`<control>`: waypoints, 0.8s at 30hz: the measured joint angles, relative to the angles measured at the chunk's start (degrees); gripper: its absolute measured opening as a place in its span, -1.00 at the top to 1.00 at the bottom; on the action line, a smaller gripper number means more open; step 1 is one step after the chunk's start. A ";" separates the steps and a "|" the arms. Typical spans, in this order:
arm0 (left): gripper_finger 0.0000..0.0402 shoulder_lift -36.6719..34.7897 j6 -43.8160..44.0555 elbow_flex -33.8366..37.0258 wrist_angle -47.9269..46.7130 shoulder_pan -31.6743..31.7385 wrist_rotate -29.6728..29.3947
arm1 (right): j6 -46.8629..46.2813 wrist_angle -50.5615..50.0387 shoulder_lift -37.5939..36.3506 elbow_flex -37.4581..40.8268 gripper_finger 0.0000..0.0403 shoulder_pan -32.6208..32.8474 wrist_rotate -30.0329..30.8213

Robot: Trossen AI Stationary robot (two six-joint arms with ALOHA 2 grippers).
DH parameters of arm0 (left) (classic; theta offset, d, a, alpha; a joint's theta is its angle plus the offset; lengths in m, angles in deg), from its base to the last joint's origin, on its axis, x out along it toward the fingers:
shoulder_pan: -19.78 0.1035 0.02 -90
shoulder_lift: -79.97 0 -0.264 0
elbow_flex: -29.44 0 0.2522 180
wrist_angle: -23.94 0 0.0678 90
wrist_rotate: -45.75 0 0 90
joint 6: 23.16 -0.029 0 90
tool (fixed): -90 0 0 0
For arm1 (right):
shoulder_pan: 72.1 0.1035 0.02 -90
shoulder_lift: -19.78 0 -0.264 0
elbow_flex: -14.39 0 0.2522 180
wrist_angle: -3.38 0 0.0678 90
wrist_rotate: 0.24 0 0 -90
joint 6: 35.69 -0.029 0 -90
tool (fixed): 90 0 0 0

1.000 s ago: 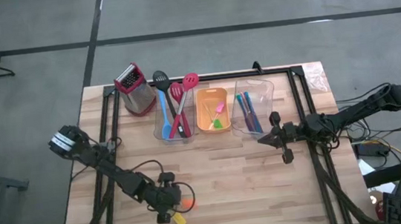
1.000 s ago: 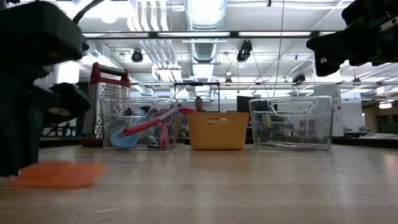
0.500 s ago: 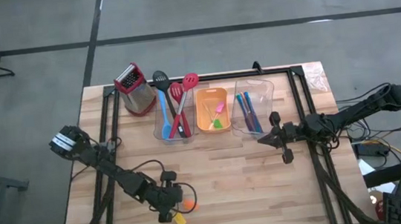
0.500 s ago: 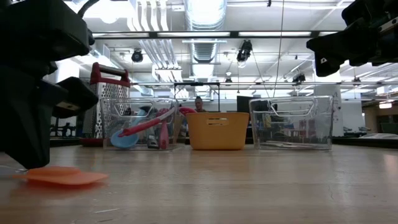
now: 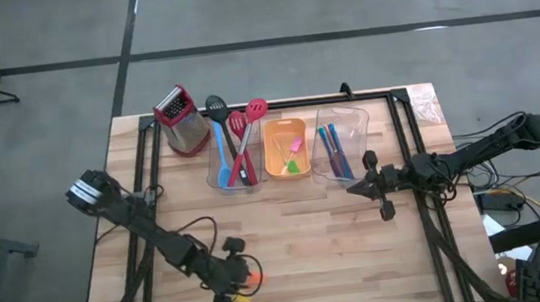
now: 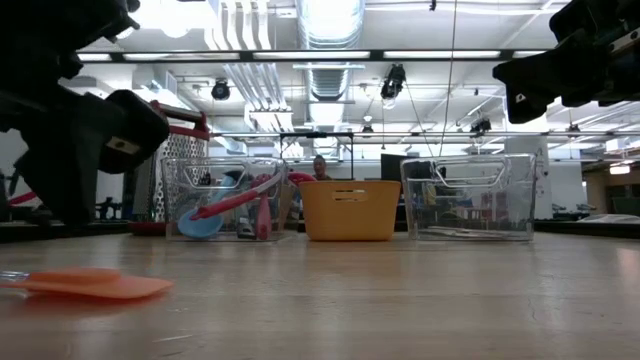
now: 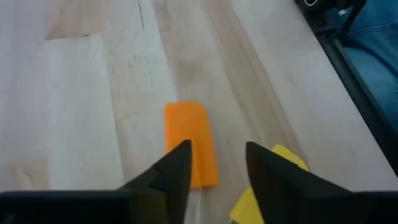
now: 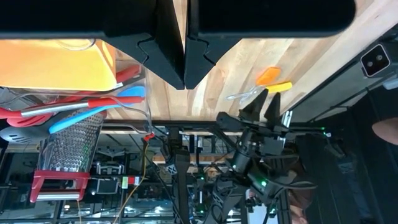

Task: Pick & Place Kitchen Items
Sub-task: Put the orange spatula into the yellow bin

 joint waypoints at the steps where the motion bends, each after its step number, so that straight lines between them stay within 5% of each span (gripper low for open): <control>1: 0.17 0.35 -0.15 0.00 0.46 0.01 -0.07 | 0.00 -0.01 0.02 0.00 0.96 -0.01 0.00; 7: -0.13 3.25 -1.29 0.00 1.05 0.02 -2.40 | -0.06 -0.01 0.00 0.00 0.96 -0.02 0.00; 15: -0.15 5.87 -0.63 -0.11 1.79 0.09 -4.41 | 0.00 0.02 0.00 -0.01 0.96 0.00 0.00; 24: 0.19 7.05 -0.08 -0.31 2.23 0.09 -4.45 | 0.02 0.03 0.00 0.00 0.96 -0.01 0.00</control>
